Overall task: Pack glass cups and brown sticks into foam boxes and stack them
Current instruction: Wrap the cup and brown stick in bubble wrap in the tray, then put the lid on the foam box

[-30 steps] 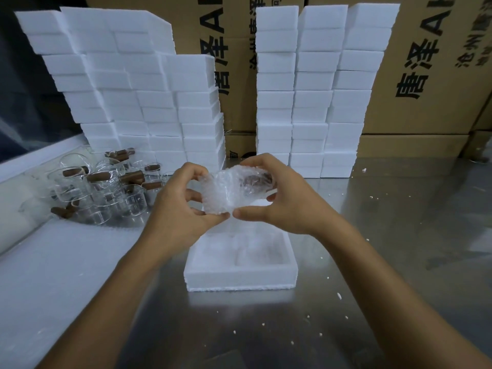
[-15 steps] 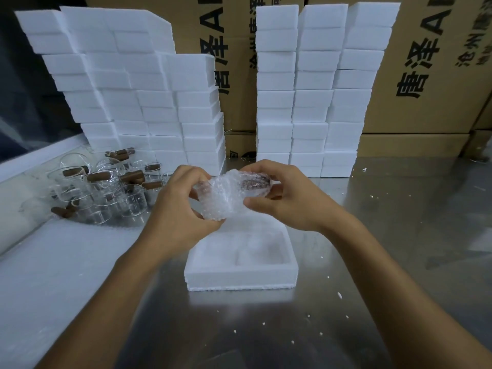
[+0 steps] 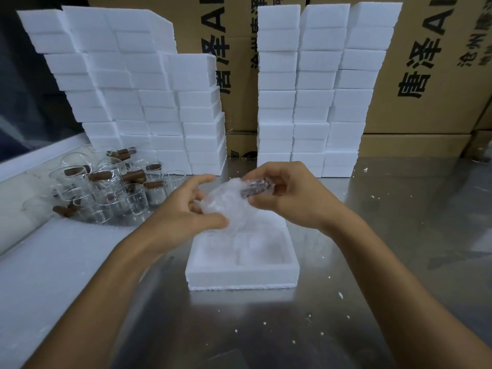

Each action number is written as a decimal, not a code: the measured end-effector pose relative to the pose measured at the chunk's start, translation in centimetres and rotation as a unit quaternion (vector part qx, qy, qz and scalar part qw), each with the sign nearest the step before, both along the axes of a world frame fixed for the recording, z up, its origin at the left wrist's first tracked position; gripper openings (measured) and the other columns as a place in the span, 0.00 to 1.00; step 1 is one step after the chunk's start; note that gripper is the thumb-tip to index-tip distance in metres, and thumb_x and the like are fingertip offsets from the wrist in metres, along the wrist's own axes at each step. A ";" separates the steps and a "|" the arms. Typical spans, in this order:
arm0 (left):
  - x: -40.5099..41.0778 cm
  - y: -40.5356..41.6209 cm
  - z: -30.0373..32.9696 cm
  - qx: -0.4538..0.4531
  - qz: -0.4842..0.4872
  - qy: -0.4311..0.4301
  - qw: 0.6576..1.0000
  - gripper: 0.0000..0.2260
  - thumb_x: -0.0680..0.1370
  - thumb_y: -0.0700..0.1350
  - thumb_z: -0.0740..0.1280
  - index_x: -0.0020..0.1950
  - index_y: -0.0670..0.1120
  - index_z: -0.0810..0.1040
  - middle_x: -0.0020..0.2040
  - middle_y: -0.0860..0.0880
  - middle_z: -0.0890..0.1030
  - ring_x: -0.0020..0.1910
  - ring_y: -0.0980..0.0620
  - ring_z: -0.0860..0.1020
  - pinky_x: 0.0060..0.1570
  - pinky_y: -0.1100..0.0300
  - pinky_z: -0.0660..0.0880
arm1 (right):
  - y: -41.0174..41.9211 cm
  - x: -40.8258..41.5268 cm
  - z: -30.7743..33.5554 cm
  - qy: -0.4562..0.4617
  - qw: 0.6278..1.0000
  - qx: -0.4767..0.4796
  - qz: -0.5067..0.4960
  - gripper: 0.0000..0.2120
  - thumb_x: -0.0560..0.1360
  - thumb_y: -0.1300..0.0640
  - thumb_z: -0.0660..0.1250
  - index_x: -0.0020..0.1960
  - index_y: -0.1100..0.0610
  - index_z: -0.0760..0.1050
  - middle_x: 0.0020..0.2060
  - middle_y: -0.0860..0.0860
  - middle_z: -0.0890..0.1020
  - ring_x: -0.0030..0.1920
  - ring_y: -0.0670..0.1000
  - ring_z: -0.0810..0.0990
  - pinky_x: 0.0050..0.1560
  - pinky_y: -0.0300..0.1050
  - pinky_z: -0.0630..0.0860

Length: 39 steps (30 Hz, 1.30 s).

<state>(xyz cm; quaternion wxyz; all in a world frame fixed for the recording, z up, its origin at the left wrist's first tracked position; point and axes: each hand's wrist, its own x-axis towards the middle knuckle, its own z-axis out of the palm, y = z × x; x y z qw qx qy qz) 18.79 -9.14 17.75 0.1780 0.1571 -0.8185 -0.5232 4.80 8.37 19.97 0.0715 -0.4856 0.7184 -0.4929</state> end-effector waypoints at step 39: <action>-0.3 -0.1 -1.3 -0.264 -0.023 -0.211 0.941 0.43 0.52 0.77 0.68 0.61 0.53 0.79 0.55 0.55 0.81 0.51 0.55 0.79 0.56 0.51 0.78 | -0.7 -0.8 -2.6 0.042 0.946 0.323 0.002 0.08 0.74 0.58 0.74 0.43 0.46 0.78 0.51 0.47 0.81 0.29 0.44 0.80 0.44 0.42 0.82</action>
